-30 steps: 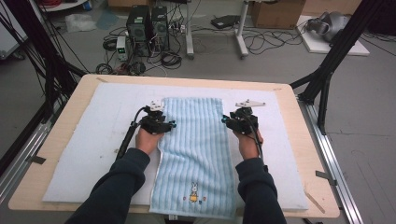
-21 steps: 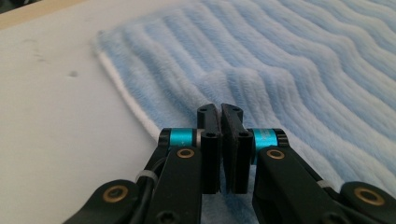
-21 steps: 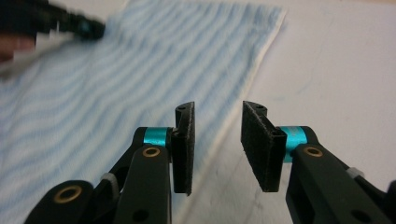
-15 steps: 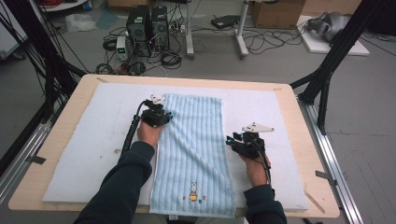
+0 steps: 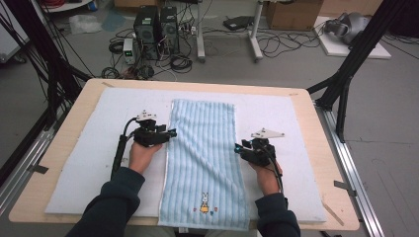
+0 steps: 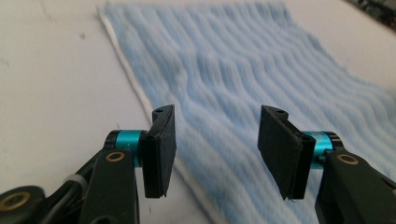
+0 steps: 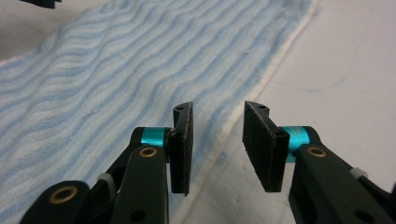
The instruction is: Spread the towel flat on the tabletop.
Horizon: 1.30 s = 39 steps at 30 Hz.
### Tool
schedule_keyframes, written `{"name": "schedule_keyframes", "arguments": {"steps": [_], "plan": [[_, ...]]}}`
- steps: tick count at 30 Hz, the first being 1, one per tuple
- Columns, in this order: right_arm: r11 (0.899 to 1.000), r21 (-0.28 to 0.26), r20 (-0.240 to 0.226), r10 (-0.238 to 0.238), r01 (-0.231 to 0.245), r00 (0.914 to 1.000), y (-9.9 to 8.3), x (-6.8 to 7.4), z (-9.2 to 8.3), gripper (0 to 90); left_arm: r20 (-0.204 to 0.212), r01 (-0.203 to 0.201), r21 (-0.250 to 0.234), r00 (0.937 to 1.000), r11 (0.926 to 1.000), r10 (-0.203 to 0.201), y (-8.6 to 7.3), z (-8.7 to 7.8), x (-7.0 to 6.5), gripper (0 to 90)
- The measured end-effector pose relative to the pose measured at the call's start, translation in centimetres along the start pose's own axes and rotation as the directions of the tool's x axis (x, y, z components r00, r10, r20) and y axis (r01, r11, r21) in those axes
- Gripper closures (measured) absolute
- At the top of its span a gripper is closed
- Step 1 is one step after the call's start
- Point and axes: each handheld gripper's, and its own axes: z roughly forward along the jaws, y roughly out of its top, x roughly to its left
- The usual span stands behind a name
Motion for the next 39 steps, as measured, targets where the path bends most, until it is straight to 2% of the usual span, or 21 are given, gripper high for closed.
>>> {"name": "schedule_keyframes", "arguments": {"steps": [2,4,5,6,7,8,9,10,13,14,15,17,18,20,23,27,30,32,34,37,39], "plan": [[0.999,0.033,0.022,-0.012,0.011,0.9997,0.1,0.5,1.0,64.3,0.003,0.008,0.024,1.0,0.9997,-0.008,-0.4,0.2,0.0,47.2],[0.997,0.071,0.044,-0.032,0.028,0.9985,0.2,0.7,1.8,66.5,0.012,-0.007,0.066,0.9999,0.9978,0.006,-0.8,0.6,-0.3,47.7],[0.995,0.092,0.064,-0.035,0.029,0.9973,0.2,0.7,2.3,68.0,0.008,-0.034,0.08,0.9994,0.9962,0.033,-1.0,0.8,-0.5,48.6],[0.996,0.087,0.062,-0.032,0.027,0.9975,0.2,0.5,2.5,73.1,-0.023,-0.076,0.083,0.9967,0.9936,0.078,-1.0,0.9,-1.0,49.4],[0.996,0.088,0.059,-0.017,0.011,0.9981,0.3,0.4,2.5,81.1,-0.046,-0.119,0.095,0.9913,0.9883,0.124,-1.0,0.9,-1.2,56.9],[0.995,0.094,0.054,-0.02,0.015,0.9983,0.4,0.2,2.6,85.1,-0.046,-0.143,0.102,0.9879,0.9845,0.148,-0.9,0.8,-1.1,70.4],[0.995,0.097,0.067,-0.028,0.021,0.9973,0.7,0.0,2.7,86.0,-0.038,-0.114,0.1,0.9923,0.9885,0.118,-0.8,1.0,-0.8,85.5],[0.995,0.101,0.086,-0.027,0.018,0.9959,0.8,0.0,2.8,86.2,-0.049,-0.099,0.09,0.9934,0.991,0.104,-0.7,1.1,-0.6,86.2],[0.997,0.082,0.13,-0.009,-0.002,0.9915,1.0,-0.2,3.3,84.9,-0.073,-0.076,0.073,0.994,0.9945,0.081,-0.3,1.7,-0.1,86.1],[0.997,0.082,0.139,0.004,-0.015,0.9903,1.1,-0.2,3.4,81.7,-0.073,-0.067,0.068,0.9947,0.9955,0.072,-0.3,1.7,0.0,84.9],[0.997,0.08,0.15,0.001,-0.013,0.9888,1.1,-0.1,3.4,77.3,-0.078,-0.06,0.061,0.9949,0.9963,0.065,-0.4,1.6,0.1,81.1],[0.998,0.066,0.144,0.005,-0.015,0.9896,1.1,-0.3,2.9,71.0,-0.075,-0.042,0.068,0.996,0.9968,0.047,-0.3,1.0,0.3,62.1],[0.998,0.051,0.137,0.015,-0.022,0.9904,1.1,-0.3,2.4,70.1,-0.066,-0.033,0.061,0.9972,0.9976,0.037,-0.3,0.7,0.3,57.7],[0.999,0.025,0.129,0.027,-0.031,0.9913,1.1,-0.5,1.4,69.0,-0.041,-0.032,0.037,0.9986,0.9988,0.034,-0.5,-0.5,0.4,55.2],[1.0,0.007,0.106,0.006,-0.007,0.9943,0.9,-0.2,-0.4,68.0,0.002,-0.042,0.038,0.9991,0.9984,0.042,-1.4,-2.1,0.2,54.9],[0.999,0.002,0.077,-0.033,0.033,0.9965,0.1,0.9,-2.2,67.3,0.047,-0.059,0.035,0.9973,0.9977,0.057,-2.7,-3.6,-0.5,55.0],[0.999,0.003,0.059,-0.043,0.043,0.9973,-1.0,1.9,-3.2,66.9,0.093,-0.078,0.057,0.9931,0.9954,0.072,-4.1,-4.7,-1.4,57.3],[0.999,-0.003,0.035,-0.048,0.048,0.9982,-1.9,2.4,-3.6,65.3,0.138,-0.095,0.079,0.9869,0.9924,0.083,-5.0,-5.1,-1.9,61.7],[0.998,0.009,0.036,-0.054,0.054,0.9979,-2.7,3.0,-4.0,65.2,0.146,-0.093,0.09,0.9862,0.9916,0.079,-5.9,-5.5,-2.6,62.9],[0.998,0.025,0.027,-0.066,0.066,0.9974,-3.6,3.9,-4.9,65.7,0.138,-0.119,0.093,0.9848,0.9885,0.105,-6.4,-5.7,-3.9,61.8],[0.998,0.027,0.017,-0.064,0.063,0.9978,-4.1,4.2,-5.3,66.3,0.097,-0.154,0.086,0.9846,0.9843,0.146,-6.8,-5.8,-5.0,60.4]]}}
